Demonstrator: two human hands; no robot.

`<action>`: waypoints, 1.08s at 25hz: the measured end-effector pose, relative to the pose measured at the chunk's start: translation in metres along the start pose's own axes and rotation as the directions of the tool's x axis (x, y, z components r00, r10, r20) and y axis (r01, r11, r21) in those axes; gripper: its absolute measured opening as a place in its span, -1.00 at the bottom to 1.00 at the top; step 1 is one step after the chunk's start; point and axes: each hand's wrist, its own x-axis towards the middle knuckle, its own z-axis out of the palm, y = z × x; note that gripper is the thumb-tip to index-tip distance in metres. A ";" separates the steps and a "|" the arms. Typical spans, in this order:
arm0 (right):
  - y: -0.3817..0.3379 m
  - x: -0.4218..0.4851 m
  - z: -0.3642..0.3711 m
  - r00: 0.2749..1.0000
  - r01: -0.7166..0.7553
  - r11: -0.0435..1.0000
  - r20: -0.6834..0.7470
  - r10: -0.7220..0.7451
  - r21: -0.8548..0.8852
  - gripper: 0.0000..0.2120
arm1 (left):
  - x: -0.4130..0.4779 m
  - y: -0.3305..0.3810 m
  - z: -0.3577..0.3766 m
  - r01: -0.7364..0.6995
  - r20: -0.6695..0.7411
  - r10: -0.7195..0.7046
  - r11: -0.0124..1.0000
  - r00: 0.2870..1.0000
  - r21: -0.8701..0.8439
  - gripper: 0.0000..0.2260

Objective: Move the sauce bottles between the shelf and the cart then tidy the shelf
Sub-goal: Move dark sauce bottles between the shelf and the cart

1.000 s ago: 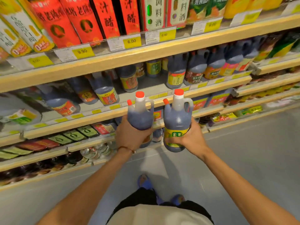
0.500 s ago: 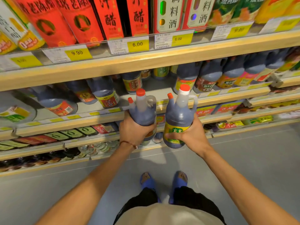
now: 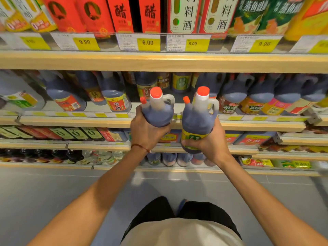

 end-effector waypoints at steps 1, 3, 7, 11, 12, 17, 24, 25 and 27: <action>0.001 0.004 -0.001 1.000 0.011 1.000 -0.017 -0.011 0.002 -0.15 | 0.005 0.001 0.004 -0.039 -0.020 0.038 0.999 0.999 -0.003 -0.22; 0.004 0.013 0.000 0.997 0.049 0.998 -0.054 -0.048 0.032 -0.11 | 0.014 0.002 0.013 -0.113 -0.067 0.109 0.992 0.992 -0.053 -0.25; 0.010 0.027 0.003 0.989 0.107 0.988 -0.110 -0.094 0.115 -0.09 | 0.027 -0.006 0.030 -0.230 -0.191 0.212 0.970 0.958 -0.075 -0.29; 0.018 0.039 0.010 0.980 0.162 0.978 -0.135 -0.145 0.129 -0.09 | 0.050 -0.013 0.041 -0.177 -0.145 0.155 0.972 0.977 -0.154 -0.31; 0.020 0.041 0.012 0.978 0.173 0.976 -0.139 -0.154 0.134 -0.09 | 0.056 -0.016 0.043 -0.167 -0.138 0.147 0.975 0.979 -0.149 -0.31; 0.027 0.050 0.016 0.973 0.206 0.971 -0.128 -0.191 0.117 -0.06 | 0.075 -0.027 0.059 -0.106 -0.118 0.092 0.987 0.989 -0.119 -0.29; 0.024 0.055 0.021 0.979 0.189 0.975 -0.107 -0.176 0.121 -0.06 | 0.086 -0.027 0.072 0.018 -0.074 -0.016 0.999 0.997 0.033 -0.26; 0.022 0.055 0.020 0.980 0.182 0.974 -0.101 -0.169 0.135 -0.06 | 0.089 -0.025 0.073 0.042 -0.073 -0.040 0.999 0.997 0.026 -0.23; 0.018 0.054 0.018 0.985 0.161 0.973 -0.092 -0.147 0.166 -0.07 | 0.091 -0.023 0.075 0.075 -0.070 -0.072 0.997 0.995 0.032 -0.21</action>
